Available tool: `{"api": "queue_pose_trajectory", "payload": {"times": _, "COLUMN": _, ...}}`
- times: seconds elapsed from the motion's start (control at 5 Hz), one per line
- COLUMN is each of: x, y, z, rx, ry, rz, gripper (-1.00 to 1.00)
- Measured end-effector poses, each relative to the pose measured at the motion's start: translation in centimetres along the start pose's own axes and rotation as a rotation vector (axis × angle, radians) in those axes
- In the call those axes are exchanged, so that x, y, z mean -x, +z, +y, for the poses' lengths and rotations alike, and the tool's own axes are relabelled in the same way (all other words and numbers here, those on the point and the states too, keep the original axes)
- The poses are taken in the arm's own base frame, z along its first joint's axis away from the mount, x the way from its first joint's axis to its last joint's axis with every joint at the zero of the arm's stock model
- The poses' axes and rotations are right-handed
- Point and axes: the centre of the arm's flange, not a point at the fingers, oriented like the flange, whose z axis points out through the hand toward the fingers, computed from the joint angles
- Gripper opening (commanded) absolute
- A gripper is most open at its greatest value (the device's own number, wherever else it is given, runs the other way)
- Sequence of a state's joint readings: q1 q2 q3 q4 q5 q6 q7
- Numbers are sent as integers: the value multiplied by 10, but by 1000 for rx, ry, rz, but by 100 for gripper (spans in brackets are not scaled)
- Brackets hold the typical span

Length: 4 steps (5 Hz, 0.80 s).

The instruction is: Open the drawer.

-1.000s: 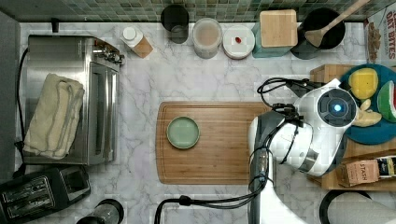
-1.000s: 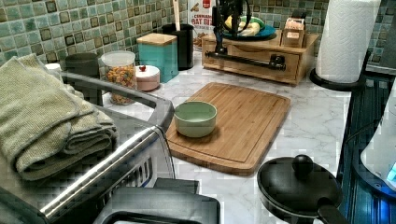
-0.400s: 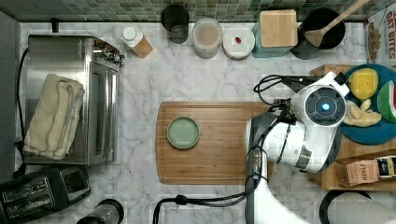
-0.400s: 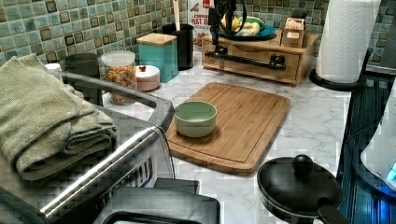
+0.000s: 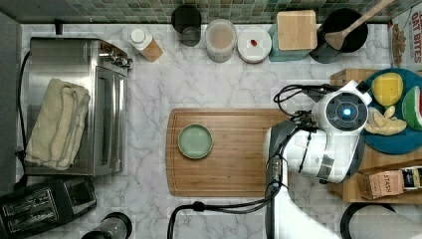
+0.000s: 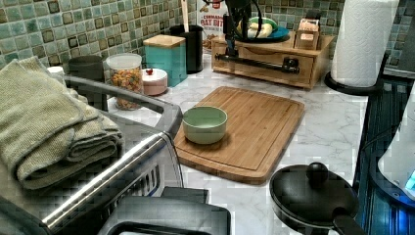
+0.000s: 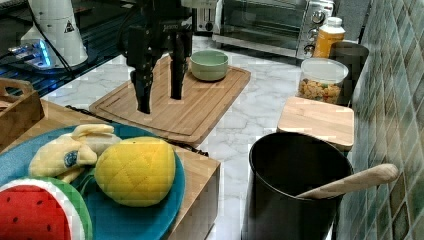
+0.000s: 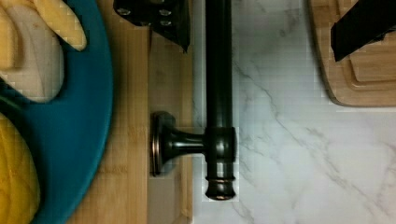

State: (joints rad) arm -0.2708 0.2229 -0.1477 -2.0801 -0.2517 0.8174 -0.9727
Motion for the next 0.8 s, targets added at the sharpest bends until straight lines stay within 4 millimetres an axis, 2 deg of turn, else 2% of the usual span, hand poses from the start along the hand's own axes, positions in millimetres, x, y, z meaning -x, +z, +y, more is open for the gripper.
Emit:
{"api": "queue_pose_trajectory", "payload": {"times": 0.6, "x": 20, "y": 23, "z": 16, "rx": -23, "ry": 50, "rz": -45, "gripper": 100}}
{"api": "queue_pose_trajectory", "payload": {"times": 0.8, "x": 25, "y": 33, "z": 13, "rx": -62, "ry": 103, "rz": 3, "gripper": 100}}
